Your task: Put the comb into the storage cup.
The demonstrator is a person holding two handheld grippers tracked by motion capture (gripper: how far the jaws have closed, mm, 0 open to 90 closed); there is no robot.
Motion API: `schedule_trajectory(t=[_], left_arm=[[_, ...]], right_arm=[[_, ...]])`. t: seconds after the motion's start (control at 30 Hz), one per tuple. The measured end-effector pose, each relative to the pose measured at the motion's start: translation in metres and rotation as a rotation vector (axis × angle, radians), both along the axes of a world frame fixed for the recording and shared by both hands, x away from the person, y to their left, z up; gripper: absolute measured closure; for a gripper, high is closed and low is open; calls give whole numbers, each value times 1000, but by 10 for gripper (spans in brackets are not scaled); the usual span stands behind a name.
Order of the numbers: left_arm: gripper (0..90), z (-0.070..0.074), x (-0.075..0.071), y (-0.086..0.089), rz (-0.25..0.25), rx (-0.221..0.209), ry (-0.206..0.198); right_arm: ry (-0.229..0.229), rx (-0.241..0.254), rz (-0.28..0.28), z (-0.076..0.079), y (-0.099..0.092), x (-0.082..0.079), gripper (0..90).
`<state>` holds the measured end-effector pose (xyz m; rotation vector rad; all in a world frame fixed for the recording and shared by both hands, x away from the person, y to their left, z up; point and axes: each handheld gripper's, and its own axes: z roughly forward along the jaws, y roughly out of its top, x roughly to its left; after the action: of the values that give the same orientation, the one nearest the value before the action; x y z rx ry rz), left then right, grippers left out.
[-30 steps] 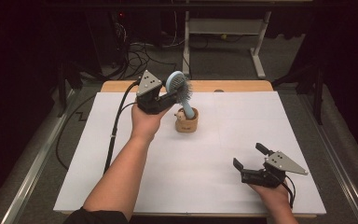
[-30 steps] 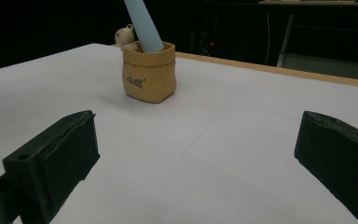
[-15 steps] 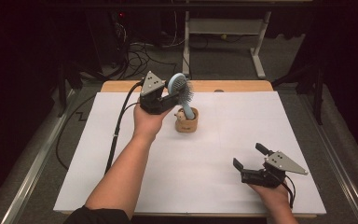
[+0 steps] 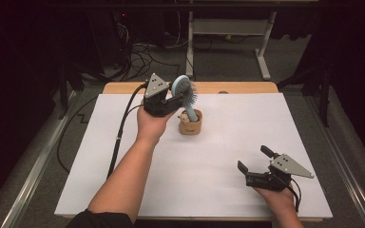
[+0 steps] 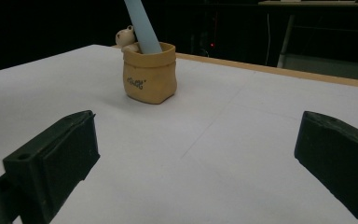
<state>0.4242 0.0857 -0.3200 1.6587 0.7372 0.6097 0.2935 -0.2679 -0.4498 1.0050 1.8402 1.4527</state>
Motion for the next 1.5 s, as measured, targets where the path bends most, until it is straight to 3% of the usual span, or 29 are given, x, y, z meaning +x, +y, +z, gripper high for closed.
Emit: schedule_trajectory(t=[1.5], left_arm=[[553,-21,11,-14,-8,20,50]], right_arm=[[2,10,2,0,-1,0,1]])
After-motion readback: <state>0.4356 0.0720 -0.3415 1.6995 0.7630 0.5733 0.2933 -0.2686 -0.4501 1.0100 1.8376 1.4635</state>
